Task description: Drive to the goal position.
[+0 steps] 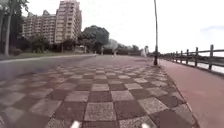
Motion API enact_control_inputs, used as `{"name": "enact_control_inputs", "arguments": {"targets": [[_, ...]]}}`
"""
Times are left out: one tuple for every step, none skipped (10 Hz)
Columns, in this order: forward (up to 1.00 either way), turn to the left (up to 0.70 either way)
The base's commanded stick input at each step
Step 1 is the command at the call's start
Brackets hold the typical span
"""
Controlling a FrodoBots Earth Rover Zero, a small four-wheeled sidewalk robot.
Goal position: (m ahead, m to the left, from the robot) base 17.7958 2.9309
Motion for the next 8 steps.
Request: {"name": "enact_control_inputs", "arguments": {"targets": [[0.70,0.00],[0.70,0.00],[0.70,0.00],[0.70,0.00],[0.70,0.00],[0.70,0.00],[0.70,0.00],[0.70,0.00]]}}
